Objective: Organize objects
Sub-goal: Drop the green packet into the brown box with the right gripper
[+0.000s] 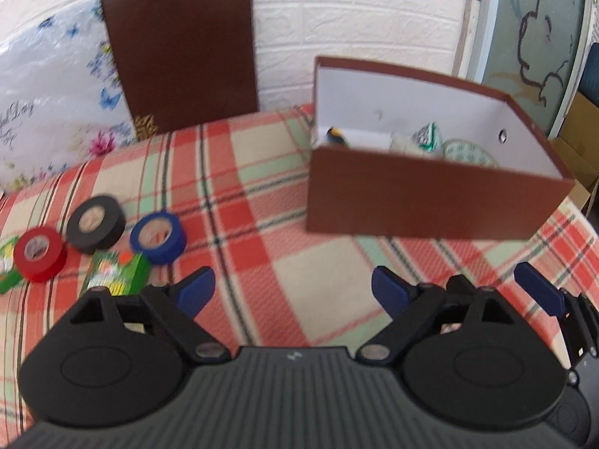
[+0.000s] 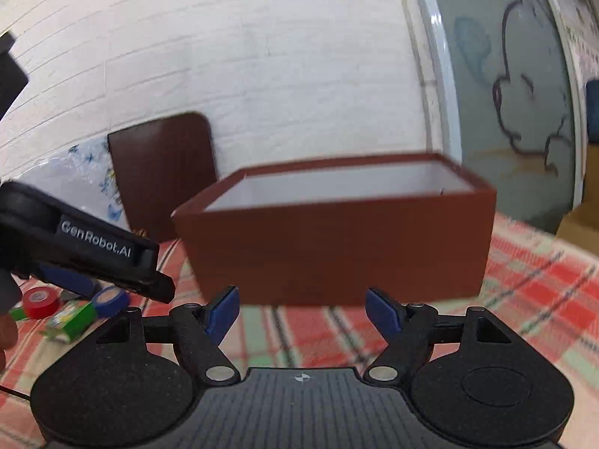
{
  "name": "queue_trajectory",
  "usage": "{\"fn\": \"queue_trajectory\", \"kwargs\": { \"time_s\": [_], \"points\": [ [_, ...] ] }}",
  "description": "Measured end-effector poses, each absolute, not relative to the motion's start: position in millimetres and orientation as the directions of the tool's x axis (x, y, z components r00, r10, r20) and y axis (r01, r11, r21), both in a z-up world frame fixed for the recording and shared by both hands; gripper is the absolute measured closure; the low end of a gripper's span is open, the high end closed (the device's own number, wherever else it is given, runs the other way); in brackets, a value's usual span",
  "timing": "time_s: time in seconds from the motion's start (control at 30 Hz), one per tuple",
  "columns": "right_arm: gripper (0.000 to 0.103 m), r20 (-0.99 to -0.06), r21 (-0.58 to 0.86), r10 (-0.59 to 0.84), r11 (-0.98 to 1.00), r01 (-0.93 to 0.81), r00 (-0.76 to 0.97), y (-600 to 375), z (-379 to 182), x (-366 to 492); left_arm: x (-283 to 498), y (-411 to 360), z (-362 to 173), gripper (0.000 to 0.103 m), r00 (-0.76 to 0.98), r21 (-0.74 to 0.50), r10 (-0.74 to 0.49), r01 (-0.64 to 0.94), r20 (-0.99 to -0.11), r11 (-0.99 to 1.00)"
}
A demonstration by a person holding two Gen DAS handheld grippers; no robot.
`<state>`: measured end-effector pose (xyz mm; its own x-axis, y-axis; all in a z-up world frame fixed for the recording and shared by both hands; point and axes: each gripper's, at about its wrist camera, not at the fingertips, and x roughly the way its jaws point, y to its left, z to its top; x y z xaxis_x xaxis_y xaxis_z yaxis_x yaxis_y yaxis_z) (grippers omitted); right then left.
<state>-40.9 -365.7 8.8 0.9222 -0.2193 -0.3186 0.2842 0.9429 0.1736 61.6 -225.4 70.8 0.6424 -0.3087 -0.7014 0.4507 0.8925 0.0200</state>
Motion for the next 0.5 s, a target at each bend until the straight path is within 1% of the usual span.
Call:
{"fn": "queue_trajectory", "kwargs": {
  "time_s": [0.1, 0.2, 0.23, 0.3, 0.5],
  "points": [
    [0.027, -0.381, 0.168, -0.167, 0.955, 0.245, 0.910, -343.8, 5.9, -43.4, 57.3, -204.1, 59.5, 0.011, 0.648, 0.035, -0.271, 0.418, -0.712, 0.908],
    [0.029, -0.505, 0.187, -0.049, 0.969, 0.165, 0.862, -324.4, -3.2, -28.6, 57.0, -178.0, 47.5, 0.011, 0.655, 0.049, -0.223, 0.369, -0.722, 0.928],
    [0.029, -0.539, 0.188, -0.019, 0.972, 0.142, 0.842, -316.9, -7.4, -25.3, 57.7, -169.3, 44.0, 0.011, 0.657, 0.052, -0.203, 0.347, -0.726, 0.937],
    [0.029, -0.545, 0.134, -0.019, 0.985, 0.109, 0.838, -298.4, -9.1, -25.1, 59.3, -151.6, 36.1, 0.011, 0.663, 0.066, -0.163, 0.306, -0.731, 0.950],
    [0.029, -0.572, 0.067, 0.046, 0.998, -0.009, 0.819, -251.6, -8.3, -20.2, 61.6, -98.5, 19.3, 0.011, 0.693, 0.120, -0.065, 0.216, -0.718, 0.969]
  ]
}}
